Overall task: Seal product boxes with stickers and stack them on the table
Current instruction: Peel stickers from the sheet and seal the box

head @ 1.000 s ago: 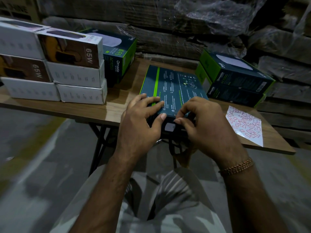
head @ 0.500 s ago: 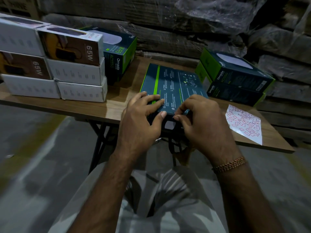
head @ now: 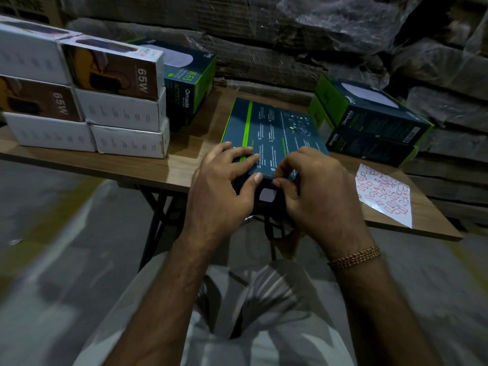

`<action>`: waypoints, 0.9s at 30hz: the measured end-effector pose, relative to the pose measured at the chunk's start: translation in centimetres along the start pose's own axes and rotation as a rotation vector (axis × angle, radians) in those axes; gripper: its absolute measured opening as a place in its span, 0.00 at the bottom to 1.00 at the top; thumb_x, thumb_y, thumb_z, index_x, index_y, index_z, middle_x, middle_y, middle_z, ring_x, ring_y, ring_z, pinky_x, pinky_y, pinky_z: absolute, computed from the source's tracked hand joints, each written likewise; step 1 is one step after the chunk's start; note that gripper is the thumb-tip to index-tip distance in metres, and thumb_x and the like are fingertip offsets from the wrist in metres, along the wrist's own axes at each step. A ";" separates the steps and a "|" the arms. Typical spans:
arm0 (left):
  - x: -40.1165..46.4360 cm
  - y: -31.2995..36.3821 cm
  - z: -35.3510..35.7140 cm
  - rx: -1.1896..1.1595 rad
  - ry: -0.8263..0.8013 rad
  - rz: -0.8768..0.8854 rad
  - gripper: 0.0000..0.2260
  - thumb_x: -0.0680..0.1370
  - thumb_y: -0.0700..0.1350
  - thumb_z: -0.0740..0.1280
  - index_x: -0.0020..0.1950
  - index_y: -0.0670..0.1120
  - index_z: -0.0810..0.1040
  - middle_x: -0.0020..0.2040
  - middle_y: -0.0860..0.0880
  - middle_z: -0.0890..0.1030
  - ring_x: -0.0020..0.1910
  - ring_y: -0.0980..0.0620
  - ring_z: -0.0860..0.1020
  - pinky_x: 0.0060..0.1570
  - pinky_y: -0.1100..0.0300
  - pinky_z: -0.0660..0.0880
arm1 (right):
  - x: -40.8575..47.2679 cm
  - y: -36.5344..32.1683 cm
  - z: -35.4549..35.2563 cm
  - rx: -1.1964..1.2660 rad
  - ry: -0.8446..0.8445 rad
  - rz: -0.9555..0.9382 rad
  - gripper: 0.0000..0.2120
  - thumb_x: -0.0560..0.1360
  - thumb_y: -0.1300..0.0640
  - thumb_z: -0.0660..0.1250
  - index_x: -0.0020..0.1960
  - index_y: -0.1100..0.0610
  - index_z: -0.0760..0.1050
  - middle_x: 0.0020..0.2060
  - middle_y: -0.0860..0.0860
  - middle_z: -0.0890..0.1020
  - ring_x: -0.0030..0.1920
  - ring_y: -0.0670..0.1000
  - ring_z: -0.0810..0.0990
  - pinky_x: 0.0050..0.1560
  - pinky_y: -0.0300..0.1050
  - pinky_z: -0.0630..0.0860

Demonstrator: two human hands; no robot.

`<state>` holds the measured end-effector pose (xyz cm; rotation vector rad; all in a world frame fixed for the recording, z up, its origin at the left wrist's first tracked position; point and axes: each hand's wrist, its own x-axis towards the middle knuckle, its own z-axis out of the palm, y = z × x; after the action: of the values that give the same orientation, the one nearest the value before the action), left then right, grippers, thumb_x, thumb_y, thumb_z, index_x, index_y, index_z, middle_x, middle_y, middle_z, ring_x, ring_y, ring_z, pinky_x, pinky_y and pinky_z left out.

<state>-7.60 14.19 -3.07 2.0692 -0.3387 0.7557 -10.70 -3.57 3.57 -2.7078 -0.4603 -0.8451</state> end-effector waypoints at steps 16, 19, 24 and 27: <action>-0.1 0.1 -0.1 0.010 0.007 -0.001 0.19 0.79 0.56 0.68 0.68 0.52 0.85 0.68 0.58 0.81 0.76 0.52 0.69 0.71 0.41 0.72 | -0.6 0.9 0.6 0.213 0.091 0.046 0.17 0.74 0.54 0.80 0.56 0.47 0.75 0.42 0.40 0.80 0.37 0.43 0.78 0.40 0.52 0.79; -0.1 0.1 0.0 0.002 0.018 0.000 0.19 0.79 0.55 0.69 0.67 0.52 0.85 0.68 0.58 0.82 0.76 0.52 0.70 0.72 0.43 0.72 | -1.2 1.0 1.1 0.161 0.148 -0.001 0.11 0.75 0.54 0.79 0.49 0.50 0.76 0.39 0.41 0.78 0.39 0.47 0.77 0.40 0.53 0.77; 0.0 0.0 0.1 0.003 0.028 0.006 0.18 0.79 0.55 0.69 0.67 0.52 0.86 0.67 0.57 0.82 0.76 0.51 0.71 0.71 0.42 0.73 | -1.8 1.8 2.3 0.156 0.237 -0.080 0.06 0.79 0.56 0.76 0.47 0.53 0.80 0.43 0.47 0.81 0.45 0.53 0.79 0.43 0.55 0.76; -0.1 0.0 0.2 0.005 0.024 0.006 0.19 0.79 0.56 0.69 0.67 0.52 0.85 0.68 0.57 0.82 0.76 0.51 0.70 0.71 0.42 0.72 | -1.9 2.4 2.8 0.171 0.271 -0.120 0.04 0.80 0.55 0.76 0.48 0.55 0.84 0.46 0.48 0.83 0.47 0.54 0.81 0.45 0.55 0.77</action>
<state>-7.61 14.03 -3.16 2.0633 -0.3298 0.7846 -9.91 -5.22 -0.10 -2.3846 -0.6072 -1.1308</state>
